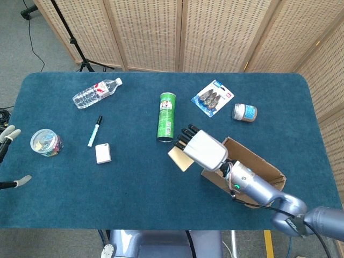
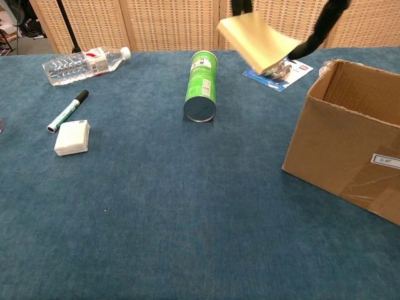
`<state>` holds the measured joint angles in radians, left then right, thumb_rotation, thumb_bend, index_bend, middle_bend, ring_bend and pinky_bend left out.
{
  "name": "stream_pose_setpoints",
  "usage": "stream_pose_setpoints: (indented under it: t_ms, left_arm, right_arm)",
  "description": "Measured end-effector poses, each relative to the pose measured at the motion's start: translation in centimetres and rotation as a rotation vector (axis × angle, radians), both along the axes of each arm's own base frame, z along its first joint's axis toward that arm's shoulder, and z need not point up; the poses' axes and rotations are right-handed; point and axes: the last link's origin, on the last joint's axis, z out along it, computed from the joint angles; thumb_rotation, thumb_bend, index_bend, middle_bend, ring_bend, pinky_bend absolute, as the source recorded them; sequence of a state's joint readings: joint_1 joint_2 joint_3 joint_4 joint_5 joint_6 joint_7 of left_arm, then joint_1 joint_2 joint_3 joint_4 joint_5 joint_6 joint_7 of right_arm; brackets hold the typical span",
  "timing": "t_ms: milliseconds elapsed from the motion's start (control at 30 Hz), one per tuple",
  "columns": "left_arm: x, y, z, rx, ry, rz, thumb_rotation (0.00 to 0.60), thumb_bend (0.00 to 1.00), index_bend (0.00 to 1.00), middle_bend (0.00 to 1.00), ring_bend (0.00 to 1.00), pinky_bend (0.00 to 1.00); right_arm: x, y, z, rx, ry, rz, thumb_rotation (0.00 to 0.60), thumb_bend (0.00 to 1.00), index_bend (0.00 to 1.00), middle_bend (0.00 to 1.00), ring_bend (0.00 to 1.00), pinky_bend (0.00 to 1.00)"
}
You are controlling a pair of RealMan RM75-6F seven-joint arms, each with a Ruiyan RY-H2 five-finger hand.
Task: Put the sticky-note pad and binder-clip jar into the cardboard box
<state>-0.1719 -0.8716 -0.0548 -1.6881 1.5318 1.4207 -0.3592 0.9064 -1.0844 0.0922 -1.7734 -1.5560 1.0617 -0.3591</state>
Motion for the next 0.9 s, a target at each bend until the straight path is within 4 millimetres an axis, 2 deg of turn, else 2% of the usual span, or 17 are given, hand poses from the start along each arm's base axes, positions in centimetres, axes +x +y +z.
stream_pose_setpoints:
  t_ms: [100,200,500,700,900]
  left_arm:
    - [0.1,0.1,-0.2,-0.006,0.006,0.001,0.600,0.00,0.00,0.00,0.00,0.00]
    - [0.2,0.1,-0.4,-0.010,0.012,0.001,0.600,0.00,0.00,0.00,0.00,0.00]
    - [0.4,0.2,-0.8,-0.015,0.023,0.004,0.600,0.00,0.00,0.00,0.00,0.00]
    - [0.4,0.3,-1.0,-0.018,0.027,0.010,0.600,0.00,0.00,0.00,0.00,0.00]
    - [0.4,0.3,-1.0,-0.018,0.027,0.013,0.600,0.00,0.00,0.00,0.00,0.00]
  right_arm:
    - [-2.2,0.3,2.0,-0.031,0.026,-0.012,0.600,0.41,0.49,0.43,0.28,0.29]
    - [-4.5,0.6,3.1,-0.046,0.045,-0.028,0.600,0.41,0.49,0.43,0.28,0.29]
    - [-10.1,0.6,4.8,-0.099,0.129,-0.031,0.600,0.41,0.49,0.44,0.29,0.29]
    - [-12.6,1.4,5.5,-0.109,0.172,-0.009,0.600,0.41,0.50,0.45,0.29,0.29]
    - [-13.5,2.6,5.5,-0.092,0.188,0.013,0.600,0.41,0.50,0.44,0.29,0.29]
